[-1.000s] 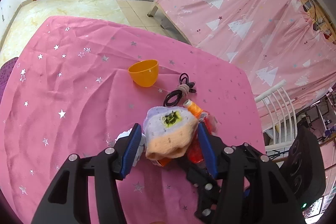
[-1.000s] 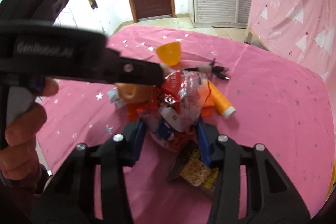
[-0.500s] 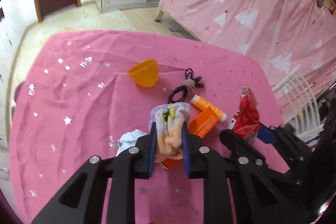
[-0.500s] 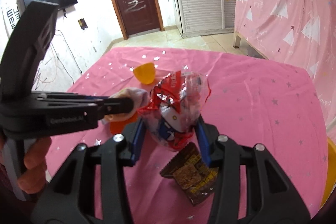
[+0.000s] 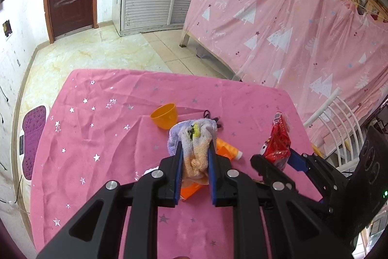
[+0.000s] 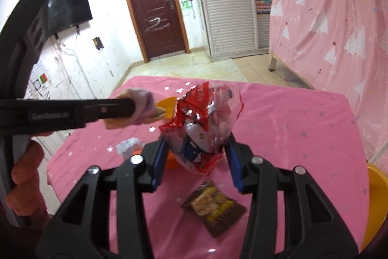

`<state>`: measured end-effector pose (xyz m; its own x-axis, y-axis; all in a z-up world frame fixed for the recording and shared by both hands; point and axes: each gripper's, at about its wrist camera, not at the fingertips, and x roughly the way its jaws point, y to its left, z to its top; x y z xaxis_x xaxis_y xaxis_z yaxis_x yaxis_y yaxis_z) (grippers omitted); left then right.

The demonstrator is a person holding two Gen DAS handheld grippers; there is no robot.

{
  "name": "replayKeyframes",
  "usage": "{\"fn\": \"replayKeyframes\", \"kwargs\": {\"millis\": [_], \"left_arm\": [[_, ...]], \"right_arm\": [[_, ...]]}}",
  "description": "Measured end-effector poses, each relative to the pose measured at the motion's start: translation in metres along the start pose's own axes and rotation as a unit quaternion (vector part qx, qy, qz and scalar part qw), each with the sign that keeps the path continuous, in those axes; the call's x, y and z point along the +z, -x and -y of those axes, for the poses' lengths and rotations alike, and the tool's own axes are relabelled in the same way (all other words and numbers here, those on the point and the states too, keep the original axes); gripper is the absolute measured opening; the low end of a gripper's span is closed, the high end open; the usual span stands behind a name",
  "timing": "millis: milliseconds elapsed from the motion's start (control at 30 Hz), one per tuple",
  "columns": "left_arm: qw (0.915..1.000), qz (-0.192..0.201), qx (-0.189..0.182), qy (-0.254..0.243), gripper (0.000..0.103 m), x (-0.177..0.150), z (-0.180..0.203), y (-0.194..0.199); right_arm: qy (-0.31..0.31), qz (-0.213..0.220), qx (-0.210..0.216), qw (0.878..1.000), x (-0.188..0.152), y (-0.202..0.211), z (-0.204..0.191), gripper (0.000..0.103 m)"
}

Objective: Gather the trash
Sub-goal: 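Carry the sock and red wrapper to the yellow bucket and open both grippers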

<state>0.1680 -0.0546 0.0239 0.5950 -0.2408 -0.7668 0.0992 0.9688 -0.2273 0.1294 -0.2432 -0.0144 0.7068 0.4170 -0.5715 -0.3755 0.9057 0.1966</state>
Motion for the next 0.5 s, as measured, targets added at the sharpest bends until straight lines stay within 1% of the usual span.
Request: {"fn": "replayKeyframes", "kwargs": {"millis": [200,367,500], "left_arm": [[0.9998,0.004,-0.012,-0.018,0.011,0.003,0.03,0.005],[0.9986,-0.004,-0.028,-0.045,0.011,0.003,0.065,0.003],[0.9972,-0.008,-0.032,-0.067,0.011,0.003,0.094,0.001]], "right_arm": [[-0.026,0.013,-0.023,0.999,-0.002,0.017,0.028,0.043],[-0.057,0.022,-0.049,0.997,-0.006,0.034,0.063,0.043],[-0.079,0.032,-0.075,0.994,-0.015,0.049,0.093,0.043]]}}
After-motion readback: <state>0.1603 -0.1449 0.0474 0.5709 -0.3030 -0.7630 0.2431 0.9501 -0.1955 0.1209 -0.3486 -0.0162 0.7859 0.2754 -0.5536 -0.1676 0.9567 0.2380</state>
